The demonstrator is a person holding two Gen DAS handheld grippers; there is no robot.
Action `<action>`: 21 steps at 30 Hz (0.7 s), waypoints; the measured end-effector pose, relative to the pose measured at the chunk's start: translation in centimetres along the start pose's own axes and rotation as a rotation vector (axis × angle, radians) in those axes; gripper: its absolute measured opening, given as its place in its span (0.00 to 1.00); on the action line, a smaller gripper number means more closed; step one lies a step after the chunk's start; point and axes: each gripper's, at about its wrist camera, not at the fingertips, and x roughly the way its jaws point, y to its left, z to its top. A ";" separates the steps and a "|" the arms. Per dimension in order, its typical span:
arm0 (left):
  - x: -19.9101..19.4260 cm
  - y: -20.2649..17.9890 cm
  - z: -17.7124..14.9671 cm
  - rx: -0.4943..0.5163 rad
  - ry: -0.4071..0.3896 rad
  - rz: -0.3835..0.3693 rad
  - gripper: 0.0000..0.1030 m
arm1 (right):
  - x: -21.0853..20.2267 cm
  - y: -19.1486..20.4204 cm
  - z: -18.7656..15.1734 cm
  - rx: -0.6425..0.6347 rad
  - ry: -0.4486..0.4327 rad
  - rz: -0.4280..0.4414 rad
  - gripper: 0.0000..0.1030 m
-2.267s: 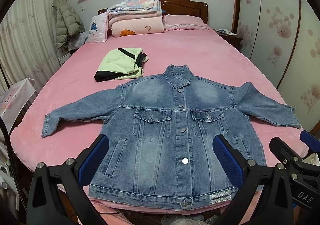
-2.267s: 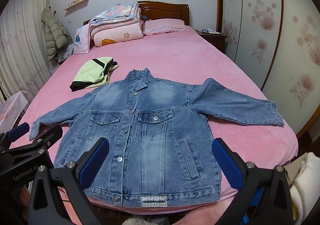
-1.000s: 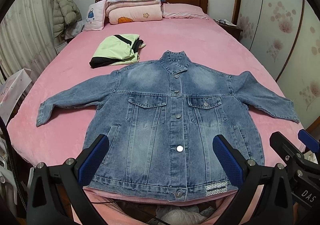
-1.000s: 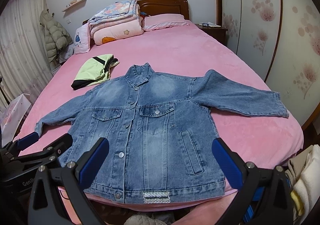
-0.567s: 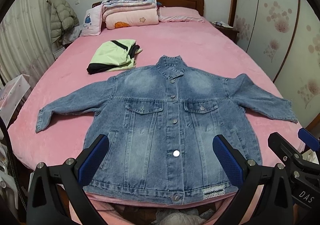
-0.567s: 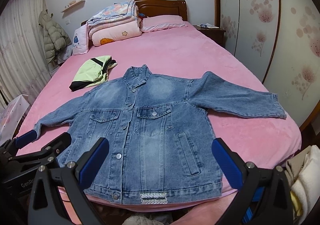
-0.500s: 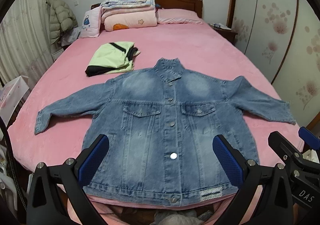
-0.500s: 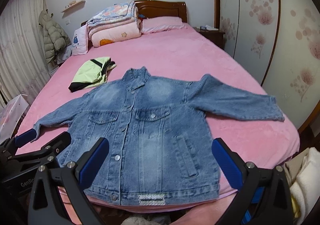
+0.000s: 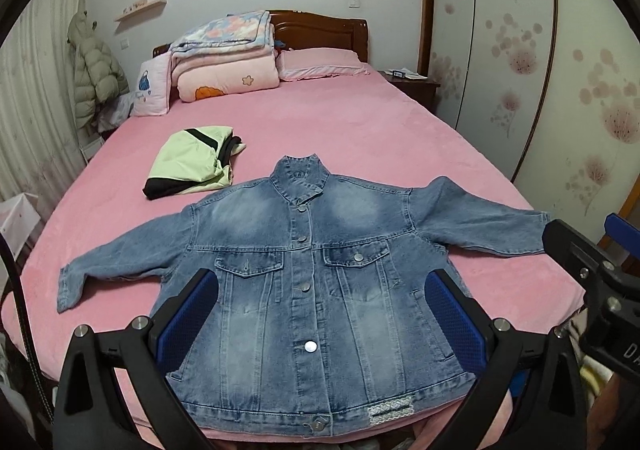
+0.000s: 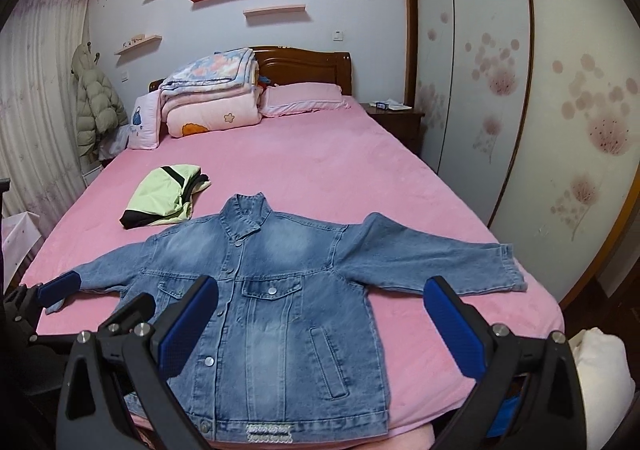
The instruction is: Fold large clothes
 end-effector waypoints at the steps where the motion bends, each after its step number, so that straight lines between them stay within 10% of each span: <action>1: 0.1 -0.1 -0.1 0.005 0.002 0.004 0.99 | 0.2 0.1 -0.2 -0.003 0.009 -0.001 1.00; 21: 2.2 2.3 0.0 -0.053 0.069 0.053 0.99 | 2.7 1.3 -1.5 -0.010 0.073 0.019 1.00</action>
